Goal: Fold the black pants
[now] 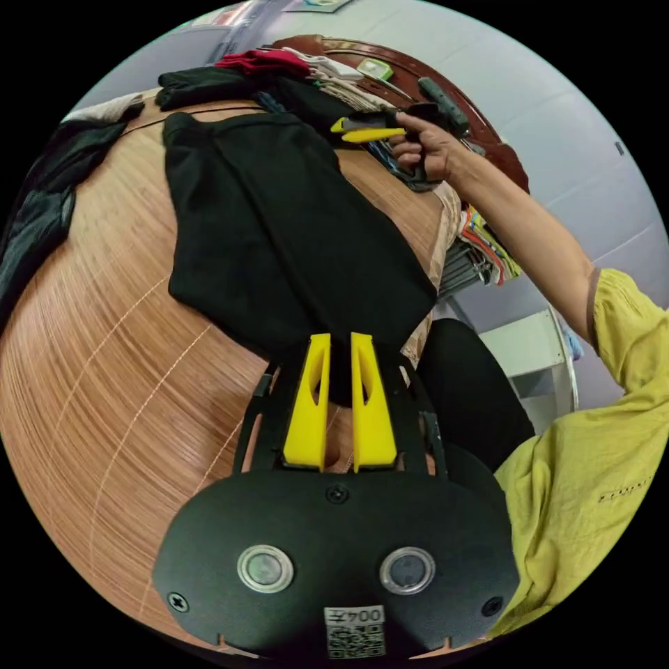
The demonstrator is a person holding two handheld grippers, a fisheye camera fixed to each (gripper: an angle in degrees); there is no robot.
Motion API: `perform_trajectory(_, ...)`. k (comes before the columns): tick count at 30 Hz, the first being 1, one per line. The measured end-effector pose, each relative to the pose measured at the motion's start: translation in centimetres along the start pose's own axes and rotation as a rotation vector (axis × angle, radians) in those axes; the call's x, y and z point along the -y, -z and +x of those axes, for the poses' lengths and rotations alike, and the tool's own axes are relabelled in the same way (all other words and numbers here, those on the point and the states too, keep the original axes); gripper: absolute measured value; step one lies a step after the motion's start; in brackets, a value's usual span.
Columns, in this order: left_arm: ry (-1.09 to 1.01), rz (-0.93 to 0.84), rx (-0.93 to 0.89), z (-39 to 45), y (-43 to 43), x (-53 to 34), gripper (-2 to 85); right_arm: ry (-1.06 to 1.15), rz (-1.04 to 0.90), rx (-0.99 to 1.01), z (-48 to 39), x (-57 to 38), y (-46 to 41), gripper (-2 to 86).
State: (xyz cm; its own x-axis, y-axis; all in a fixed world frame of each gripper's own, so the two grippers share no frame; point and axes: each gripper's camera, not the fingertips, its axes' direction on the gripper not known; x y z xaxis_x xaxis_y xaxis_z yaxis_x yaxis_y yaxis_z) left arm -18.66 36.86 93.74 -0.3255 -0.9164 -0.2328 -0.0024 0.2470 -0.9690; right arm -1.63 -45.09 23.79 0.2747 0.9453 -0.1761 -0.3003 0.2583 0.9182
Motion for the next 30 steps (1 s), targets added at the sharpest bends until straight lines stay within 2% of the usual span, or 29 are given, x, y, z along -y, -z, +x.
perform_trajectory(6,-0.075,0.096,0.101,0.9,3.9,3.1,1.9,0.217,0.055,0.183,-5.7,-11.5,3.3,8.9)
perform_trajectory(8,-0.097,0.054,0.141,1.3,3.3,5.0,2.0,0.265,0.028,0.195,-8.3,-14.7,2.3,8.5)
perform_trajectory(10,-0.097,-0.062,0.281,1.6,1.2,7.5,2.2,0.294,-0.014,0.131,-11.4,-16.8,0.2,8.2)
perform_trajectory(12,-0.072,-0.163,0.300,1.5,-0.9,8.8,2.4,0.304,-0.039,0.087,-13.1,-17.0,-1.6,8.2)
perform_trajectory(15,-0.002,-0.208,0.336,2.1,-1.7,10.4,2.5,0.300,-0.165,-0.011,-14.7,-16.3,-5.7,7.8)
perform_trajectory(16,-0.002,-0.235,0.367,2.7,-1.9,10.9,2.5,0.277,-0.126,0.003,-14.4,-16.2,-5.6,7.2)
perform_trajectory(19,0.010,-0.299,0.449,4.3,-2.8,11.9,2.5,0.155,-0.171,0.111,-12.9,-14.9,-5.6,6.3)
perform_trajectory(22,0.052,-0.354,0.484,5.6,-3.7,12.1,2.3,0.205,-0.233,0.086,-13.3,-14.6,-5.3,6.2)
perform_trajectory(26,0.044,-0.367,0.496,7.2,-4.2,10.3,2.1,0.255,-0.287,0.075,-13.6,-15.3,-4.7,6.1)
perform_trajectory(30,0.080,-0.296,0.421,7.6,-3.6,5.7,2.1,0.277,-0.338,0.154,-12.9,-17.3,-4.0,5.2)
